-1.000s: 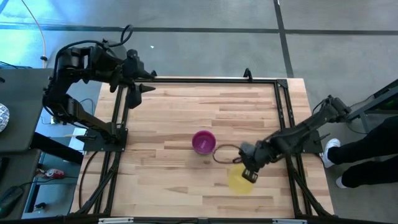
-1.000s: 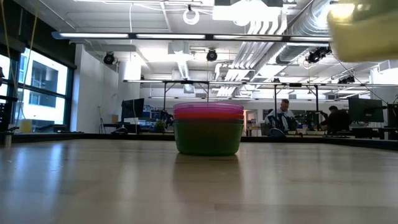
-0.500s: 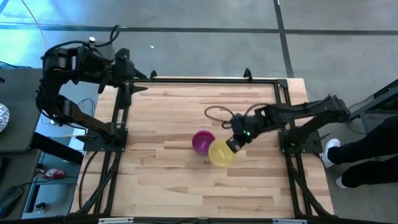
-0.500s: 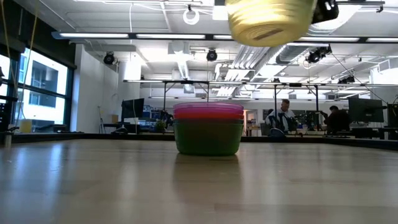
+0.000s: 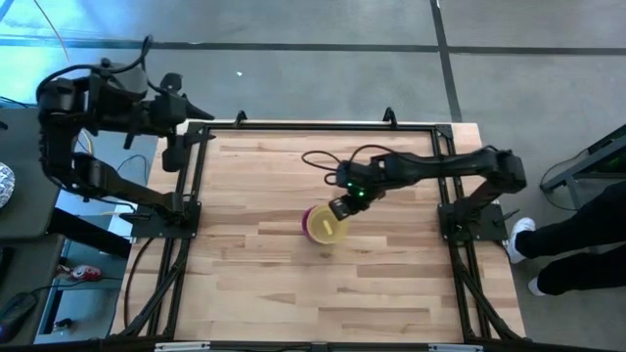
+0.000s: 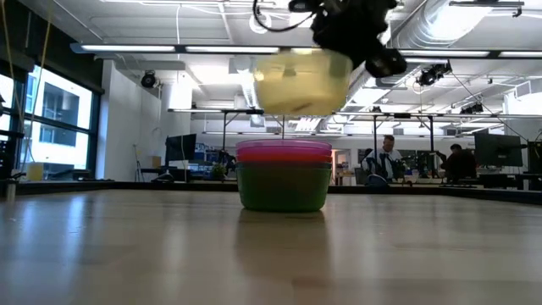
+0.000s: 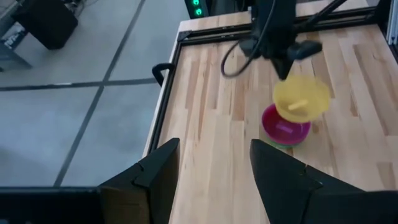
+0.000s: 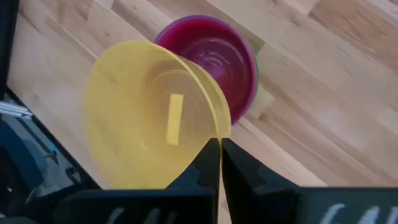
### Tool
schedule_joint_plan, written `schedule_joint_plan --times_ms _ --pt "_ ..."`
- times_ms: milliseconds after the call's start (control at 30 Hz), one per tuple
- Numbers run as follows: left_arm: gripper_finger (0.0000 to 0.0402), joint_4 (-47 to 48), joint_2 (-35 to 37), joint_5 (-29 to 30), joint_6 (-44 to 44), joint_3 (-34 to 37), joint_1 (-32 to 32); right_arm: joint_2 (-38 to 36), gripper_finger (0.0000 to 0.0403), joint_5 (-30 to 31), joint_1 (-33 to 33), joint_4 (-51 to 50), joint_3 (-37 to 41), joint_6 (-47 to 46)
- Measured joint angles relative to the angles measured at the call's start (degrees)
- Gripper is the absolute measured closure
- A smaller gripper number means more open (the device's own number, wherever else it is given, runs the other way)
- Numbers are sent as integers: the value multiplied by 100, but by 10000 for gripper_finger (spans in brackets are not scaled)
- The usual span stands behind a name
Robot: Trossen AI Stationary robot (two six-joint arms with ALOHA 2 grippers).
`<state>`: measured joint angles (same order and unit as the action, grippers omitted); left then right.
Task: Nest bowls inside each other
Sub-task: Stack the yellow bowl on the purple bowl
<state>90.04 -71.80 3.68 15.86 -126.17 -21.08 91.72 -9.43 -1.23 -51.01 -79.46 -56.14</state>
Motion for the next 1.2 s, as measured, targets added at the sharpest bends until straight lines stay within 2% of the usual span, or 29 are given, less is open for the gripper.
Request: schedule_joint_plan --times_ms 333,833,1200 --pt "218 -2 441 0 -8 268 0 624 403 -48 -261 711 0 222" --pt "218 -237 1028 129 -85 1400 0 739 403 -23 -367 292 21 586" --pt "218 -518 1108 129 -131 1451 0 923 403 33 -365 479 68 722"
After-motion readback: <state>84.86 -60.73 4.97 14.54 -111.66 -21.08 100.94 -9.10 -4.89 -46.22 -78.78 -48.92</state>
